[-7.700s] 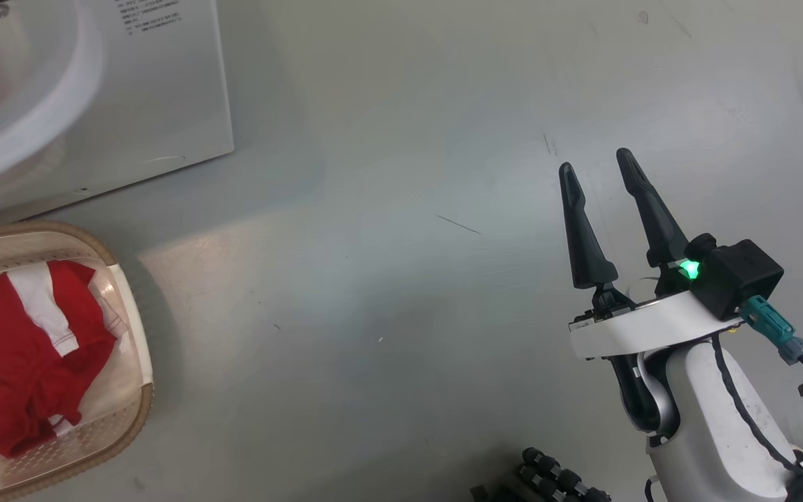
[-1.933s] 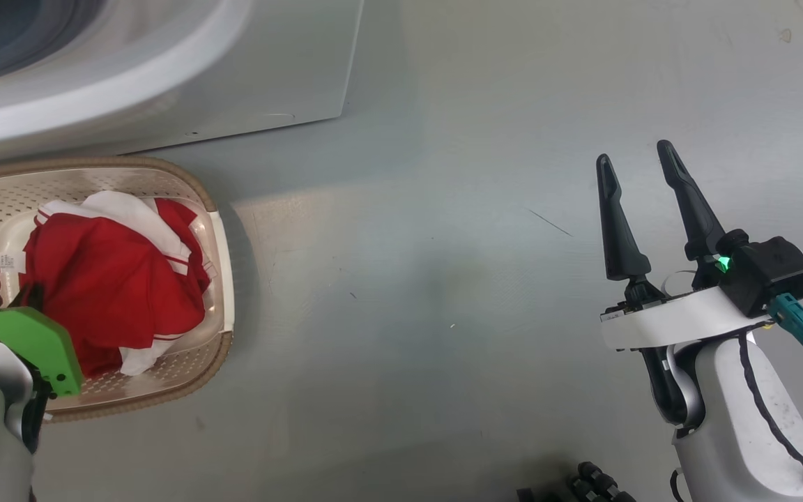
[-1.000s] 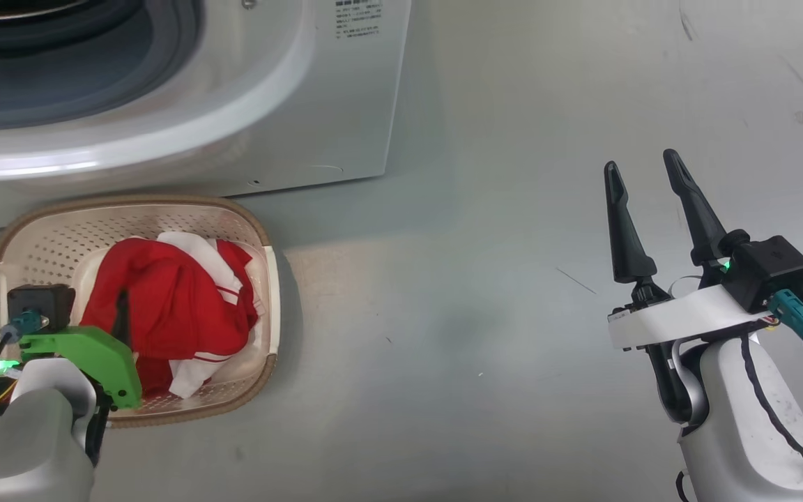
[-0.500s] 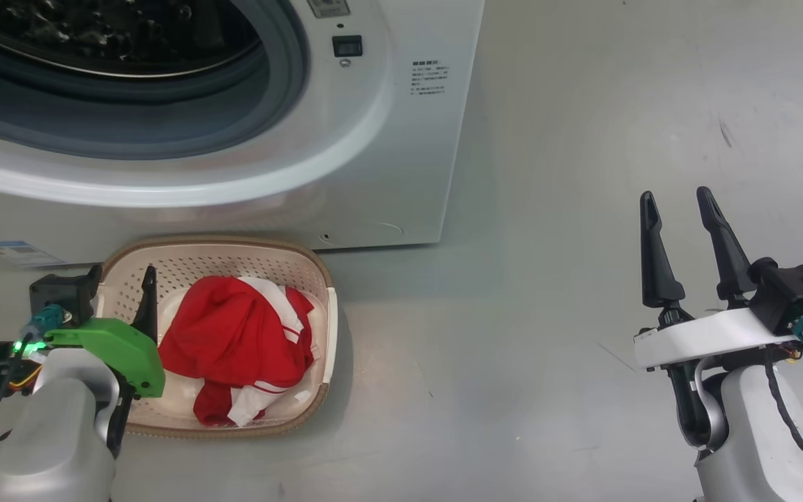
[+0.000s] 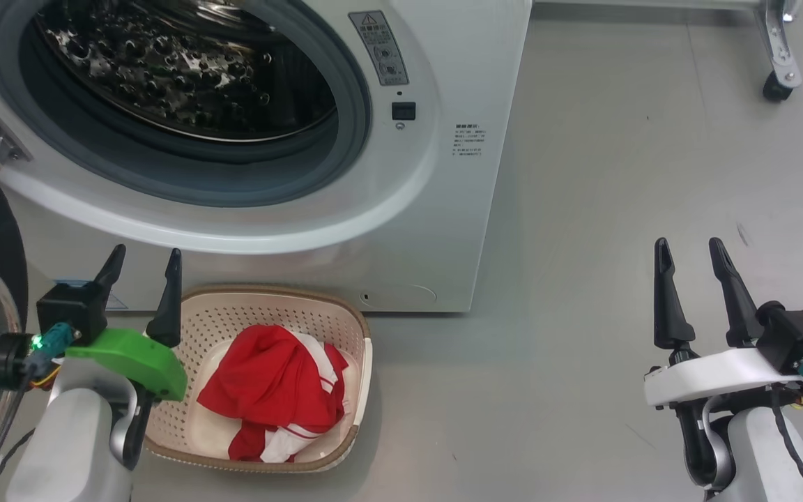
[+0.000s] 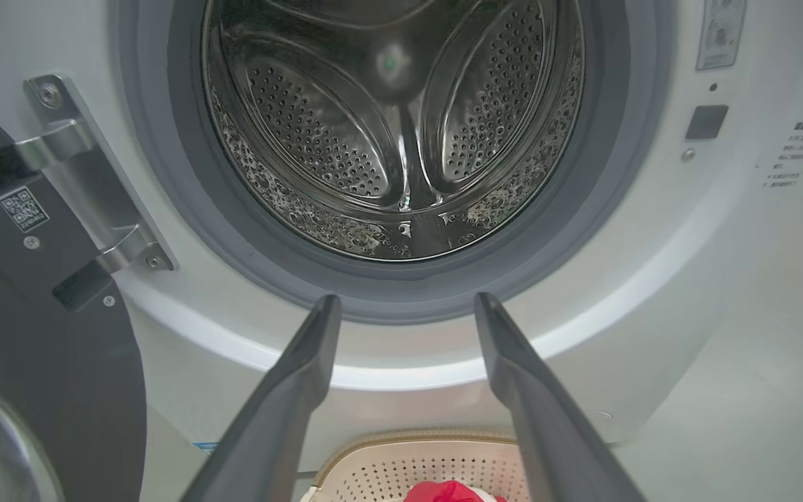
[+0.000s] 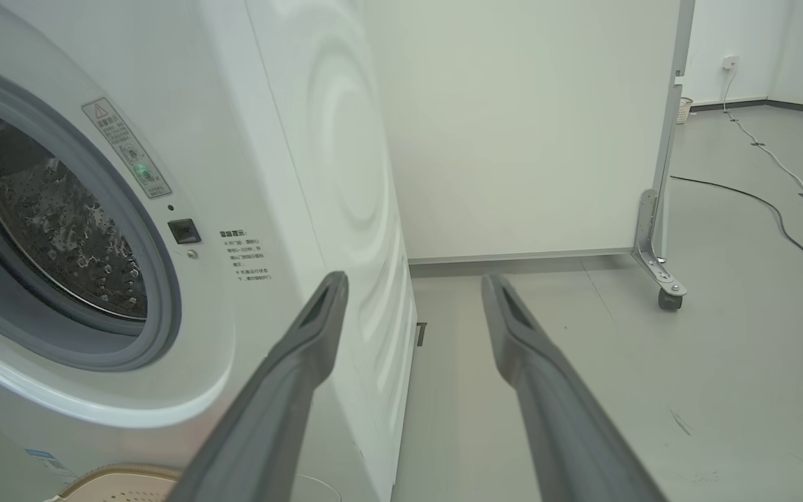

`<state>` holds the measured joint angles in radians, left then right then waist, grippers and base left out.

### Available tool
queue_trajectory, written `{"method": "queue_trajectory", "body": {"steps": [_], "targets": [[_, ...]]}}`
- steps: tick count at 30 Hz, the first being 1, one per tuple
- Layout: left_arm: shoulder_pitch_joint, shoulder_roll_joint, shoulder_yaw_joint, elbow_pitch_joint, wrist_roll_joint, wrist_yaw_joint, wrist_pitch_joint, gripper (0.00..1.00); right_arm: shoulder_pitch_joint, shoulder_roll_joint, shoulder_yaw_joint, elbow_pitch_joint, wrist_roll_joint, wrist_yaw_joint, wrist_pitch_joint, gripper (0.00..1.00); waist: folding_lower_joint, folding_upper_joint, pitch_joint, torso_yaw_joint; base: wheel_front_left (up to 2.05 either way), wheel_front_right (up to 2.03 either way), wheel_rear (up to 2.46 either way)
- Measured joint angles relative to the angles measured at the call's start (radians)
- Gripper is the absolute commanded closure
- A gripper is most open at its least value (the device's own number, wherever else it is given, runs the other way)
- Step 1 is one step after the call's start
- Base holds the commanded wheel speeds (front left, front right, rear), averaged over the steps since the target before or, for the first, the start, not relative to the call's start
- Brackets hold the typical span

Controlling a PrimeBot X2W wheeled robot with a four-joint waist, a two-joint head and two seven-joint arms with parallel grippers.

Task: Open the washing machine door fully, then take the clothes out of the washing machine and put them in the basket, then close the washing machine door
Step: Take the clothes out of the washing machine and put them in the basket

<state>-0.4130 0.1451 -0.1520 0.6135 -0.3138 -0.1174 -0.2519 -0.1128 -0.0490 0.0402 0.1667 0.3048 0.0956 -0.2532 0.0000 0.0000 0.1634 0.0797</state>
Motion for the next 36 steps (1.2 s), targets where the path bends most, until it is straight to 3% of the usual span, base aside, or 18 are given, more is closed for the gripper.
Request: {"method": "queue_trajectory", "body": {"steps": [13,36], "targets": [[0.155,-0.012,0.014,-0.191,-0.005,-0.003,0.0,0.0,0.063,0.003,-0.004,-0.025,0.003,0.0,0.0,0.0,0.0,0.0,-0.078,0.008,0.0,0.0,0.0],[0.265,-0.015,0.025,-0.33,-0.007,-0.003,0.0,0.0,0.082,0.004,-0.003,-0.05,0.002,0.008,0.0,0.0,0.0,0.0,-0.076,-0.014,0.0,0.0,0.0]]}}
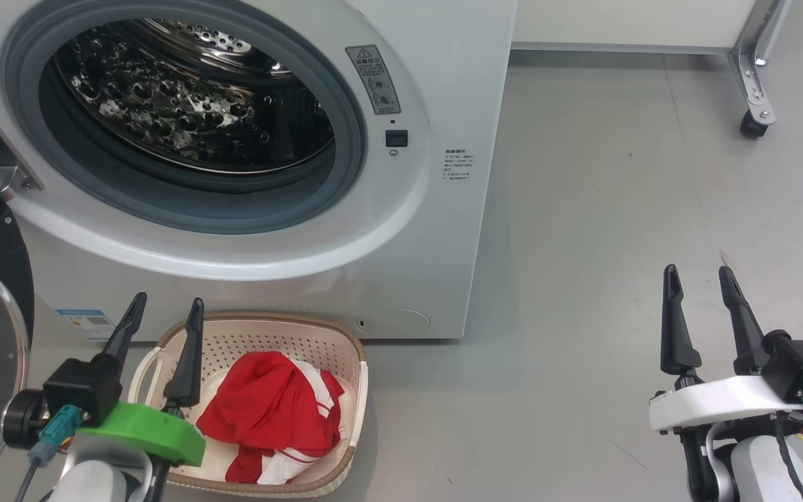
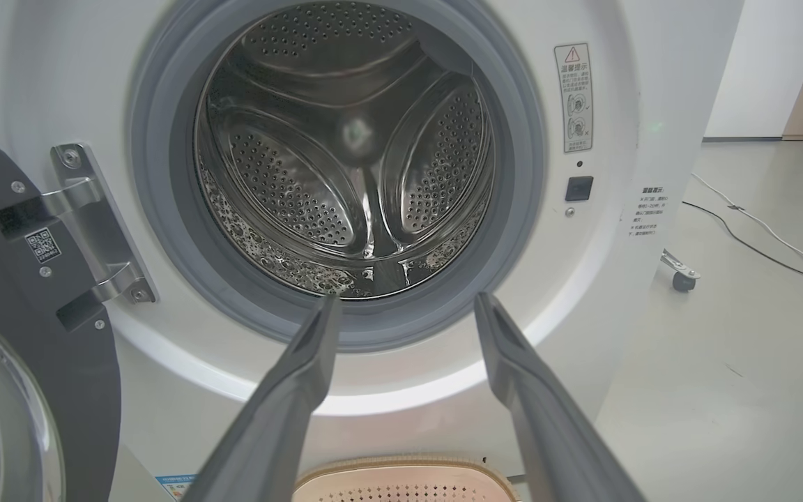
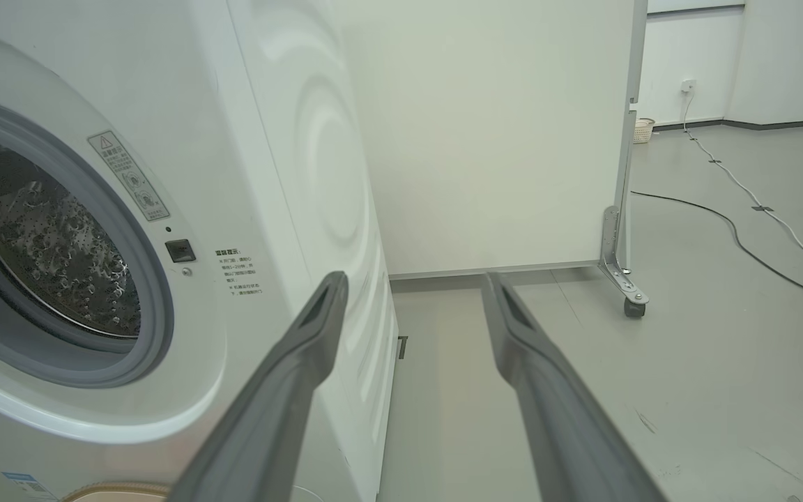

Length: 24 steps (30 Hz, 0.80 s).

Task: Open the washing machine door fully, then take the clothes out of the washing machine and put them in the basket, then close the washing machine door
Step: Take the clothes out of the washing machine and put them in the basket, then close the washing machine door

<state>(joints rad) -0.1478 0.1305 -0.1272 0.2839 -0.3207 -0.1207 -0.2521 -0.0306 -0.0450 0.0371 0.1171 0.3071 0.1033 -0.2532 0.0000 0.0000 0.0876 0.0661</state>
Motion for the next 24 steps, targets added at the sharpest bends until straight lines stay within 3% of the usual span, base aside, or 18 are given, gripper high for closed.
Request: {"method": "queue_trajectory", "body": {"steps": [24], "targets": [[0.039,0.0,0.011,-0.05,0.004,0.0,0.0,0.0,0.0,0.001,0.002,-0.008,-0.001,0.001,0.0,0.0,0.0,0.0,0.0,-0.002,0.0,0.0,0.0]]}}
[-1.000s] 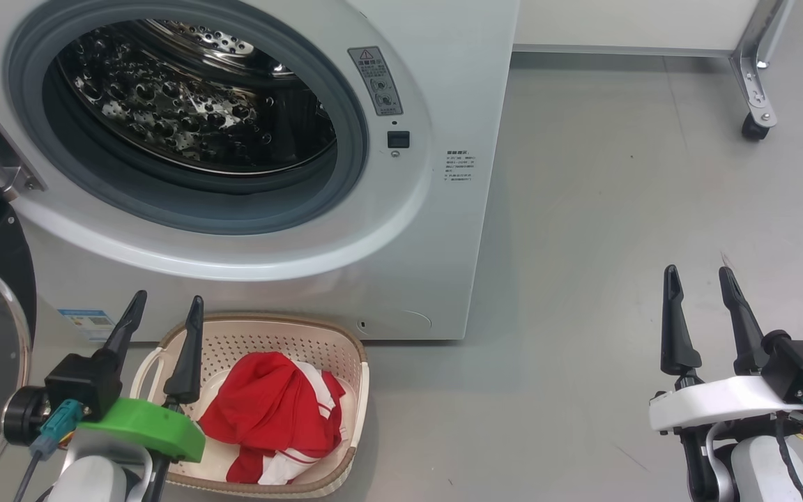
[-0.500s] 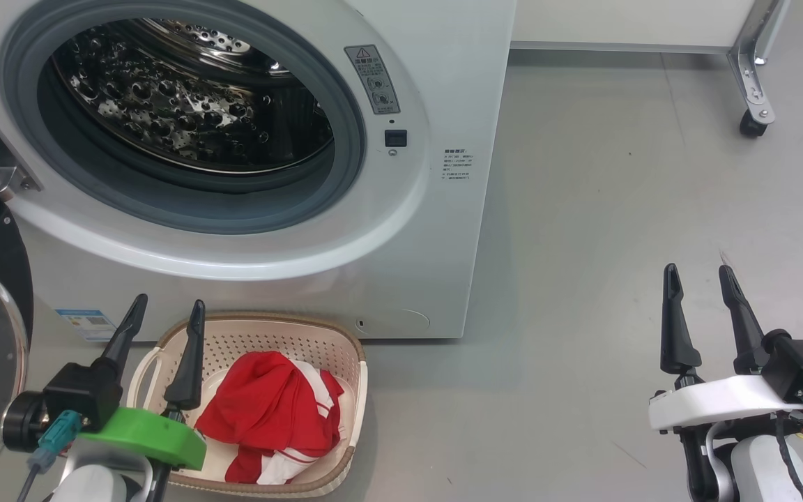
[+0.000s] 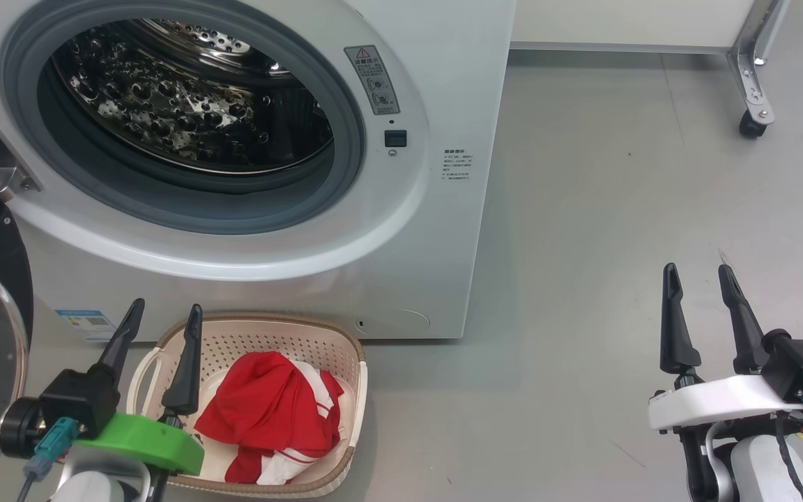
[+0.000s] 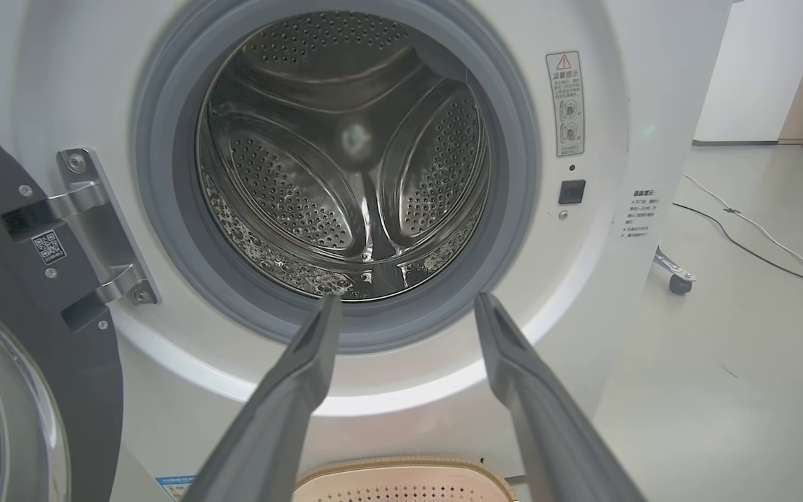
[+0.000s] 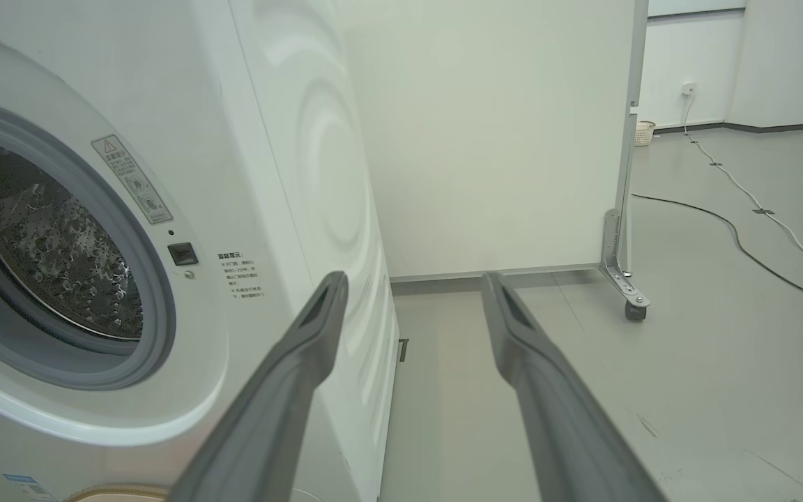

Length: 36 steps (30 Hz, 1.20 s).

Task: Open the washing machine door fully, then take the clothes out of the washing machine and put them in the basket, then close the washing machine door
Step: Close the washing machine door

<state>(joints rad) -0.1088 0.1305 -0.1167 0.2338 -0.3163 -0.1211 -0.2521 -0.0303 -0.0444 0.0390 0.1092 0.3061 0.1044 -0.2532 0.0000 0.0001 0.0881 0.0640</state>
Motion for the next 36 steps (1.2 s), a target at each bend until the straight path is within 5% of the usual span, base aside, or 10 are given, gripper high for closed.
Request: {"method": "queue_trajectory", "body": {"steps": [36], "targets": [[0.017,-0.003,0.015,-0.006,0.0,-0.004,0.0,0.0,0.001,0.001,0.007,0.002,0.0,0.0,0.0,0.0,0.0,0.0,-0.011,-0.008,-0.3,0.3,0.0]]}}
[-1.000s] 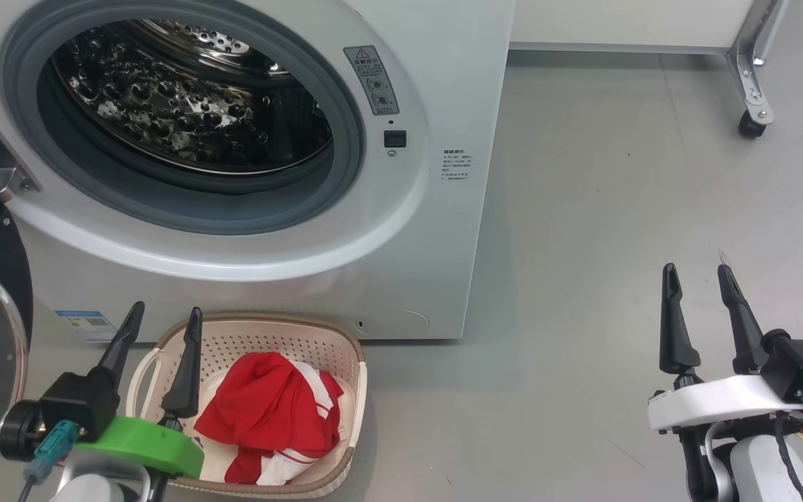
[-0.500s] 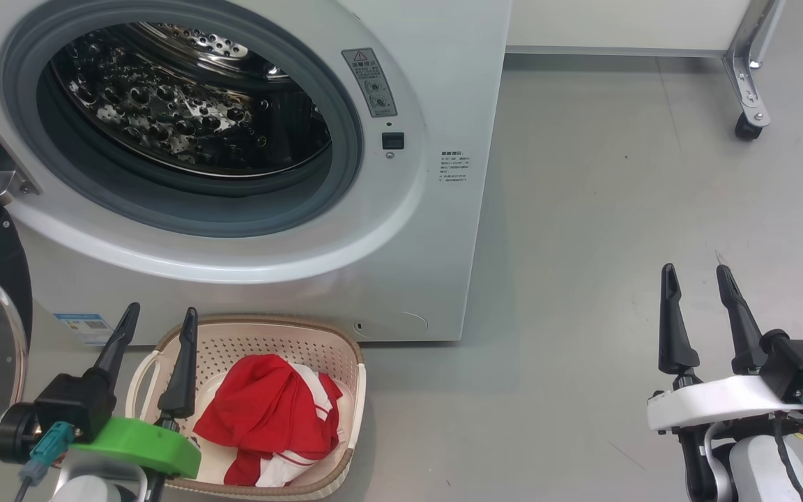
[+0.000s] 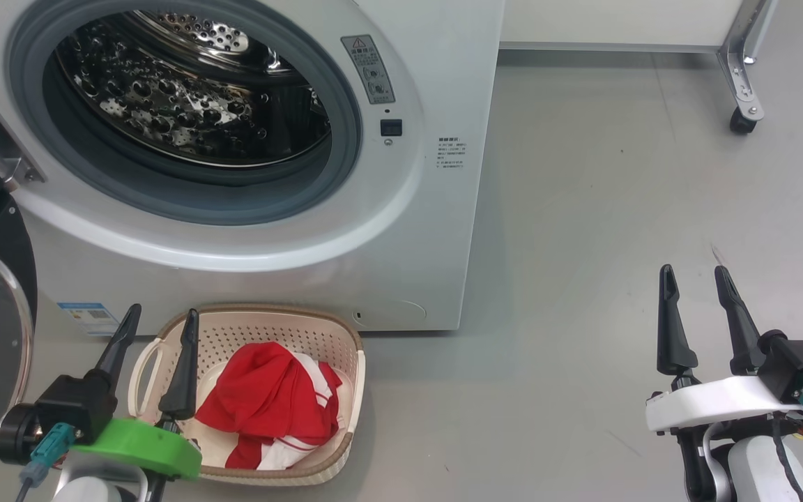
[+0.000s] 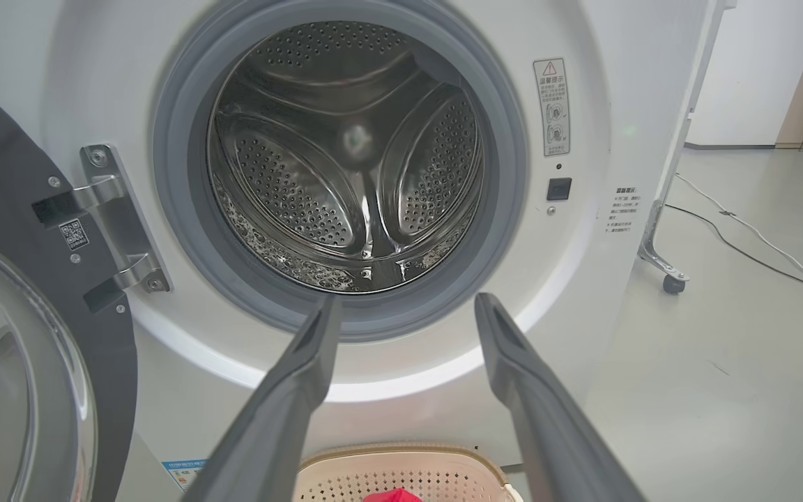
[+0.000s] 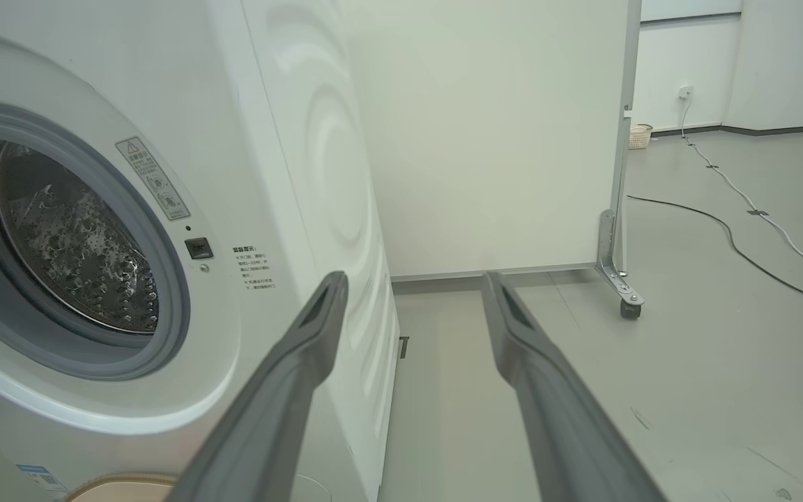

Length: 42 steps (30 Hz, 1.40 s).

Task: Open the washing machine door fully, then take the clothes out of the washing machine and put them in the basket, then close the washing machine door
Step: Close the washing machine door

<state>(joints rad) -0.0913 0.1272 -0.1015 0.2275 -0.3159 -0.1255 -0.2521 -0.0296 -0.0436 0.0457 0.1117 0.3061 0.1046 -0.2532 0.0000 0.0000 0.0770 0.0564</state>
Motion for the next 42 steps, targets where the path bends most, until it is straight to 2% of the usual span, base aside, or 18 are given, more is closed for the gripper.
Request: {"method": "queue_trajectory", "body": {"steps": [24,42], "targets": [[0.001,-0.006,0.004,-0.01,0.001,0.0,0.0,0.0,0.001,0.0,0.001,0.003,0.0,0.0,0.0,0.0,0.0,0.0,0.009,0.001,-1.19,1.19,0.0],[0.001,-0.009,0.01,-0.018,0.001,0.0,0.0,0.0,0.001,0.001,0.001,0.009,0.0,0.0,0.0,0.0,0.0,0.0,0.007,0.001,-0.6,0.6,0.0]]}}
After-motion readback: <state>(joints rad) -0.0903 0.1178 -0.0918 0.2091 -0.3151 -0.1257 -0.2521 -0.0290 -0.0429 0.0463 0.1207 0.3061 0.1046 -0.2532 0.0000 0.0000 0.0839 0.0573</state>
